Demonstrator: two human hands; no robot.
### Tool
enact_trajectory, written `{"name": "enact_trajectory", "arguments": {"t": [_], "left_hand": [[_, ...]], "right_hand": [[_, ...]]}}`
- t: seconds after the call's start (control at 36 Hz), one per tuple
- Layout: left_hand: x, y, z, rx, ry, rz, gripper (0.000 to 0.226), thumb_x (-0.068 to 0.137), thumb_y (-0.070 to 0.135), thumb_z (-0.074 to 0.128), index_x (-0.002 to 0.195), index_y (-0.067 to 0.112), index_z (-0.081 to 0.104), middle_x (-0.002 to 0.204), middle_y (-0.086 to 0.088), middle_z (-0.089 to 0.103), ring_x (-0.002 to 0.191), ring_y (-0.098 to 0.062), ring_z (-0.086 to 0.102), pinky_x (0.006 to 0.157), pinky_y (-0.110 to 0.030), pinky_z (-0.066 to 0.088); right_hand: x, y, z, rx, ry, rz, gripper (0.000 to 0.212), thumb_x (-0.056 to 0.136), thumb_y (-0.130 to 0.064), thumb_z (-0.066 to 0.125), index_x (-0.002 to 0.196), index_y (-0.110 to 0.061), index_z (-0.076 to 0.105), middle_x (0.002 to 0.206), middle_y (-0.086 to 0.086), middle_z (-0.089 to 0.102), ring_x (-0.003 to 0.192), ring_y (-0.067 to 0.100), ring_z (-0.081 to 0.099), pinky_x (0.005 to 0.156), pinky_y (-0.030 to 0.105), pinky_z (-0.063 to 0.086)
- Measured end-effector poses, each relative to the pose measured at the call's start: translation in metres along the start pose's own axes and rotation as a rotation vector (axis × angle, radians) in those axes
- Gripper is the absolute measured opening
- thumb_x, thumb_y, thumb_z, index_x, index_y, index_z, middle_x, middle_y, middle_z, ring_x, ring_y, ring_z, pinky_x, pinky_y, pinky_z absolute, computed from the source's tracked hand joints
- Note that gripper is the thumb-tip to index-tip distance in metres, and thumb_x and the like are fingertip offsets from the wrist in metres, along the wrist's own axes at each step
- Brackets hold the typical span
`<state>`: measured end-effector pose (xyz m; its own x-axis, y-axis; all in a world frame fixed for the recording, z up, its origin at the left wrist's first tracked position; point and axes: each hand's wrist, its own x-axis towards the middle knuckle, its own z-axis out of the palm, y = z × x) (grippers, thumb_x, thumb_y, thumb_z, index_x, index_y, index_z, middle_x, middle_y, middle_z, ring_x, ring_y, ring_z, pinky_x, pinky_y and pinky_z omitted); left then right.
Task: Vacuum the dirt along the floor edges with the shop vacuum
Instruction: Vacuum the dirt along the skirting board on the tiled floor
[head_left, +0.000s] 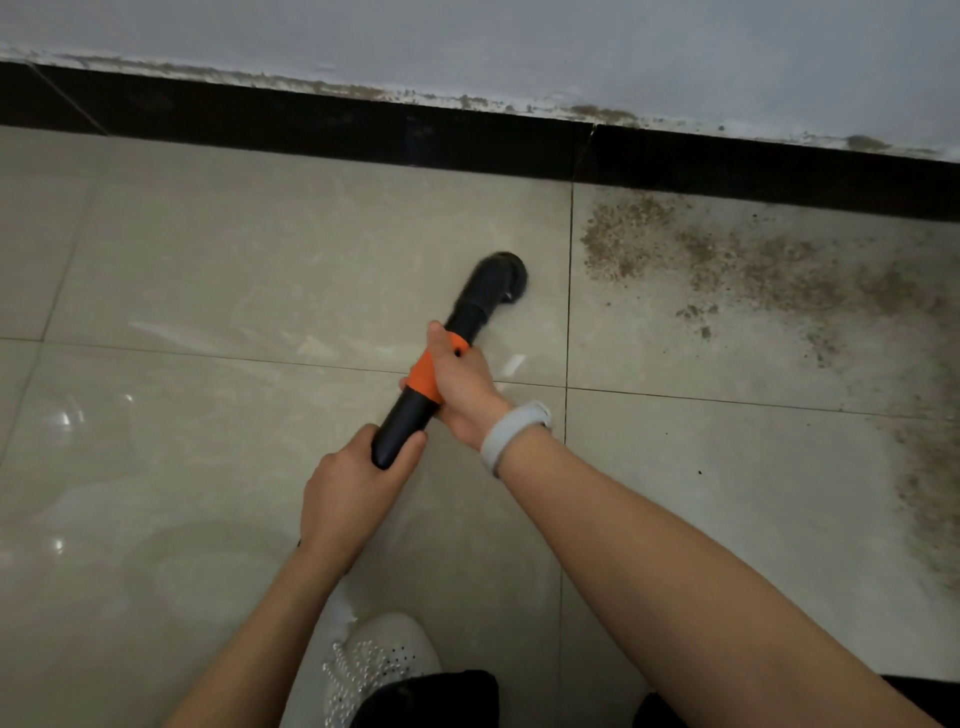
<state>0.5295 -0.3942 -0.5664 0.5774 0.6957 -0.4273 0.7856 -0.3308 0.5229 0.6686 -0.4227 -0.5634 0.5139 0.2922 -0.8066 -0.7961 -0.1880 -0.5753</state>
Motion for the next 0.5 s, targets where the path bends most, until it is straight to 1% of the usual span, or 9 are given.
{"name": "enact_trajectory", "arguments": {"t": [0.06,0.08,0.17,0.25,0.33,0.39,0.5], "left_hand": [[0.009,-0.001,-0.003,-0.052,0.042,-0.023,0.049,0.076,0.072,0.049,0.074,0.023,0.052,0.063,-0.004,0.062,0.066,-0.03,0.062,0.064,-0.04,0.051],[0.014,-0.002,-0.004,-0.072,0.046,-0.023,0.048,0.076,0.071,0.049,0.073,0.023,0.052,0.062,-0.004,0.062,0.064,-0.029,0.063,0.065,-0.043,0.053],[0.024,0.001,-0.006,-0.093,0.015,-0.003,0.041,0.083,0.062,0.054,0.073,0.022,0.053,0.061,-0.003,0.062,0.061,-0.027,0.063,0.065,-0.045,0.054],[0.022,0.007,-0.003,-0.081,-0.025,0.028,0.039,0.084,0.06,0.055,0.072,0.022,0.052,0.061,-0.004,0.062,0.061,-0.027,0.062,0.064,-0.043,0.054],[0.013,0.014,0.004,-0.052,-0.088,0.049,0.039,0.083,0.061,0.055,0.073,0.023,0.05,0.062,-0.002,0.061,0.06,-0.023,0.061,0.06,-0.037,0.05],[0.007,0.016,0.01,-0.019,-0.114,0.073,0.039,0.083,0.06,0.055,0.074,0.023,0.05,0.062,-0.001,0.061,0.061,-0.022,0.06,0.059,-0.035,0.047],[-0.002,0.019,0.018,-0.032,-0.17,0.082,0.038,0.082,0.06,0.056,0.074,0.023,0.05,0.062,-0.001,0.061,0.059,-0.023,0.062,0.061,-0.037,0.052]], "right_hand": [[0.005,-0.012,0.012,-0.043,-0.038,0.014,0.035,0.096,-0.035,0.055,0.111,-0.007,0.039,0.077,0.005,0.049,0.057,0.02,0.057,0.069,0.042,0.056],[0.006,-0.017,0.017,-0.067,-0.053,0.021,0.037,0.096,-0.037,0.054,0.112,-0.008,0.038,0.08,0.005,0.05,0.061,0.022,0.059,0.07,0.042,0.056],[0.007,-0.024,0.018,-0.099,-0.055,0.029,0.042,0.096,-0.041,0.052,0.118,-0.008,0.039,0.084,0.005,0.052,0.072,0.026,0.065,0.074,0.042,0.057],[0.007,-0.022,0.006,-0.053,-0.02,0.022,0.043,0.097,-0.04,0.052,0.121,-0.007,0.04,0.084,0.005,0.052,0.063,0.021,0.061,0.067,0.036,0.056],[0.004,-0.016,-0.014,0.001,0.019,0.026,0.041,0.097,-0.04,0.051,0.119,-0.007,0.042,0.082,0.005,0.053,0.059,0.019,0.06,0.062,0.031,0.056],[0.002,-0.009,-0.026,0.015,0.052,0.02,0.038,0.097,-0.041,0.051,0.116,-0.008,0.042,0.082,0.006,0.053,0.058,0.018,0.06,0.063,0.032,0.056],[-0.001,0.001,-0.043,-0.004,0.115,-0.01,0.041,0.098,-0.041,0.049,0.12,-0.007,0.04,0.081,0.004,0.053,0.064,0.021,0.062,0.073,0.039,0.058]]}}
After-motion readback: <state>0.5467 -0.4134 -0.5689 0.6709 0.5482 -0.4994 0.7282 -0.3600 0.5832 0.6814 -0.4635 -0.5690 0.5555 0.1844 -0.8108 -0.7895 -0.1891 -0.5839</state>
